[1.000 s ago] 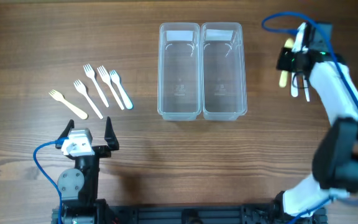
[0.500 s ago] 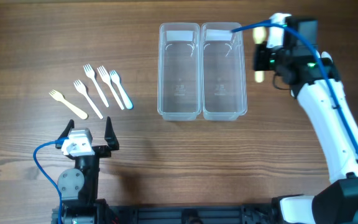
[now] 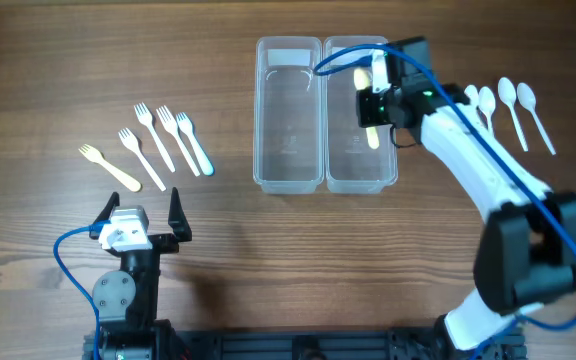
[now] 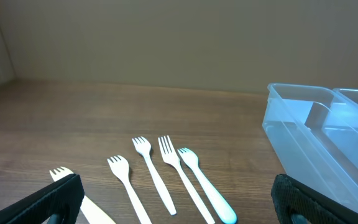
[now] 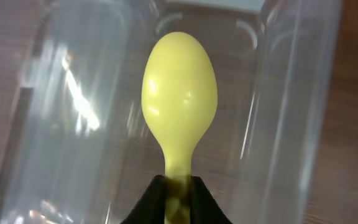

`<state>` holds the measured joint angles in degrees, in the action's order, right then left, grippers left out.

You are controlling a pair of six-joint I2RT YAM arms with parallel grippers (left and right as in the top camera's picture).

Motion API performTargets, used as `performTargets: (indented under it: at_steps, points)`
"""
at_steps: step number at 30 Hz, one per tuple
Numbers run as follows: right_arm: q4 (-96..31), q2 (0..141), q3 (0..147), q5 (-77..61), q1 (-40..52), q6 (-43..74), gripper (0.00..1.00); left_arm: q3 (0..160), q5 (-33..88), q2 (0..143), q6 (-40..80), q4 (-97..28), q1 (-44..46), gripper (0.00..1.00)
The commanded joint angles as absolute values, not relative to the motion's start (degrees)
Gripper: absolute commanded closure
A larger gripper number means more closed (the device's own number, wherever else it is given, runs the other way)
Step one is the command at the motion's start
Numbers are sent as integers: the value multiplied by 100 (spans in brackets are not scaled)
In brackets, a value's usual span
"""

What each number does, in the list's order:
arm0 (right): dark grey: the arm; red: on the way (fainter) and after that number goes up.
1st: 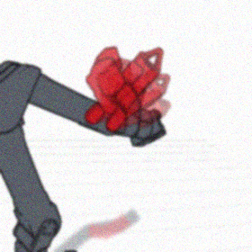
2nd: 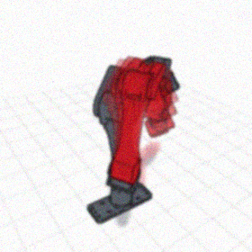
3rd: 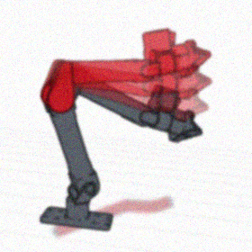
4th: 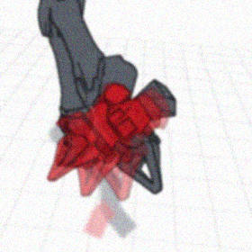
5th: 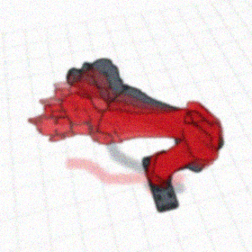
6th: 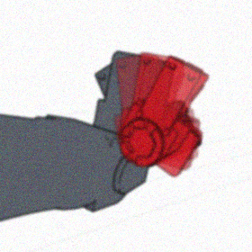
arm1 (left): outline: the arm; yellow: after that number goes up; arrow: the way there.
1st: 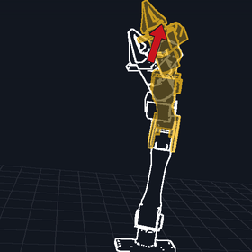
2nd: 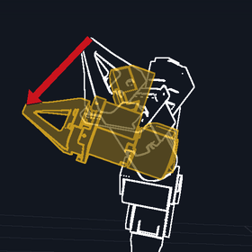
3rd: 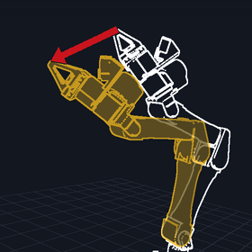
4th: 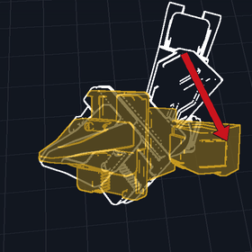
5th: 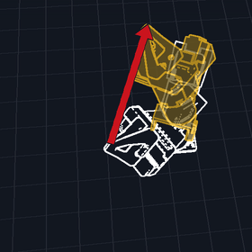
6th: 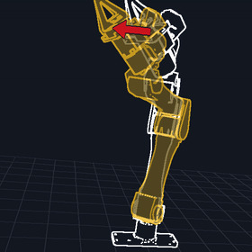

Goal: Pack container
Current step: 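Carry yellow spoon into the right tray and release it, then grasp the leftmost white spoon with the right gripper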

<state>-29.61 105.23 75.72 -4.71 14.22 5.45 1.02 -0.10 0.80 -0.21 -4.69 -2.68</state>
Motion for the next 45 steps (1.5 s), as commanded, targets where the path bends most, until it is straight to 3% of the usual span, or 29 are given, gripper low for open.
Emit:
performTargets:
  at_steps: [1, 6, 14, 19, 26, 45]
  points:
    - [-2882, 10654, 7603, -499, 1439, 587, 57, 54, 40, 27, -128, -451, -235, 0]
    - [-2923, 10252, 7682, -467, 1420, 447, 50, 54, 40, 27, -128, -451, -235, 0]
    - [-3680, 9089, 7693, 561, 836, 75, 57, 54, 40, 27, -128, -451, -235, 0]
    - [-4372, 8879, 7677, 558, -62, -478, 46, 54, 40, 27, -128, -451, -235, 0]
    - [-4007, 9496, 7634, -305, -1085, -751, 47, 54, 40, 27, -128, -451, -235, 0]
    - [-3083, 11552, 7634, 213, -1229, -580, 51, 54, 40, 27, -128, -451, -235, 0]
